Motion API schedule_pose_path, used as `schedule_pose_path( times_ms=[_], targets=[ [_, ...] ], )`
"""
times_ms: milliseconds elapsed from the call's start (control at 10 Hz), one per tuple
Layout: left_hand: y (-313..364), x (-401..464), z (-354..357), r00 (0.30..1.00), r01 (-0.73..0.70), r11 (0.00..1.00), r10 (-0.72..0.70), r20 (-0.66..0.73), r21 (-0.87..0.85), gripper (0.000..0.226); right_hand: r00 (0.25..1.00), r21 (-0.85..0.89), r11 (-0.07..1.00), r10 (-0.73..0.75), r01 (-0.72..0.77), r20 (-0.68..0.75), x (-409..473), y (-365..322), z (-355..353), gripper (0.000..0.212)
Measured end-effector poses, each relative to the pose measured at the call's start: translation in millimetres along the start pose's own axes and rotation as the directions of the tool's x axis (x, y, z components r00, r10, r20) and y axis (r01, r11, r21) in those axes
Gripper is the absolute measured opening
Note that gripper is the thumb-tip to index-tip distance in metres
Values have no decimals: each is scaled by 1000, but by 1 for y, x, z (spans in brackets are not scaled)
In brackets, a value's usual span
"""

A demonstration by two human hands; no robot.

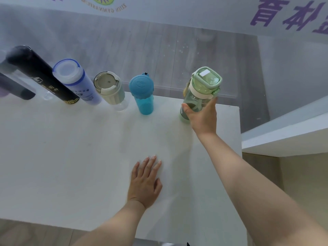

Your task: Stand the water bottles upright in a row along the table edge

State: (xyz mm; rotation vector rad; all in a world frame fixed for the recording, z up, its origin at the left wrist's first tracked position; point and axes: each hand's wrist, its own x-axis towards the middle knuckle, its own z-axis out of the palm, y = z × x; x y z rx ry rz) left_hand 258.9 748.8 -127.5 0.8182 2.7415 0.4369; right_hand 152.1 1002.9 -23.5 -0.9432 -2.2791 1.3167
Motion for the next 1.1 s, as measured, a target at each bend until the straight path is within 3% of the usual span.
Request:
schedule_pose_path(
  times_ms=[400,900,1000,1100],
  targets=[
    [-1,-1,3,1000,-7,1000,7,-15,-14,61,996,-62,998,27,-32,-86,5,-2,14,93],
    [0,-2,-5,999,-3,1000,3,42,0,60,995,-125,992,-20,32,97,-13,1,-29,107],
    [0,0,-6,1000,-6,1000,5,25,10,59,996,-84,996,-23,30,86,-27,-4,-58,98],
    [-1,-1,-7,1000,-14,1000,14,11,-12,58,995,-24,995,-101,101,-13,-39,-25,-100,77]
  ],
)
